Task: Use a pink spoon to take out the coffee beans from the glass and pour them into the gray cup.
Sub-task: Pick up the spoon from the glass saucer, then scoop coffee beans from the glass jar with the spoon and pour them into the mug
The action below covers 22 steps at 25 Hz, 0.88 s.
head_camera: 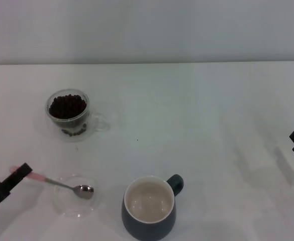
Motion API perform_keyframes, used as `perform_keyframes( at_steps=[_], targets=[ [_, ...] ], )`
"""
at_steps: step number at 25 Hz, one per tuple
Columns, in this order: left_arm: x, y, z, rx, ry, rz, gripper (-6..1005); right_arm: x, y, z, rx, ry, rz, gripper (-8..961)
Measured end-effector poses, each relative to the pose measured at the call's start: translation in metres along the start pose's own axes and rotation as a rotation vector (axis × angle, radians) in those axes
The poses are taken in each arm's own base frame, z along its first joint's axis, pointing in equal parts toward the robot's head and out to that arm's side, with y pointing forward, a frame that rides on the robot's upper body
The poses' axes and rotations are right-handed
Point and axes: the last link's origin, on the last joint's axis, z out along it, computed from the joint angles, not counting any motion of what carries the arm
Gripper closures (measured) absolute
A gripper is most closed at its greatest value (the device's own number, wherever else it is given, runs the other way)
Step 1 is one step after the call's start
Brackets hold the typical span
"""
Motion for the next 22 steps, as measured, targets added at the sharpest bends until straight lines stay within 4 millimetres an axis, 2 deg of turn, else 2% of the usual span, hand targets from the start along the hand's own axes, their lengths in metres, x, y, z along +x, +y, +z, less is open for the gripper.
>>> perform_keyframes(
  at_steps=[11, 17, 22],
  targets=[
    [0.028, 0.011, -0.024, -0.107, 0.035, 0.002, 867, -0.001, -0.001, 0.001, 0.005, -0.004, 0.000, 246],
    [0.064, 0.011, -0.035, -0.117, 0.113, 0.047, 867, -0.002, -0.001, 0.002, 0.002, -0.007, -0.003, 247],
    [0.100, 0.016, -0.026, -0.133, 0.157, 0.124, 867, -0.002, 0.000, 0.002, -0.001, -0.012, -0.001, 247]
  ],
)
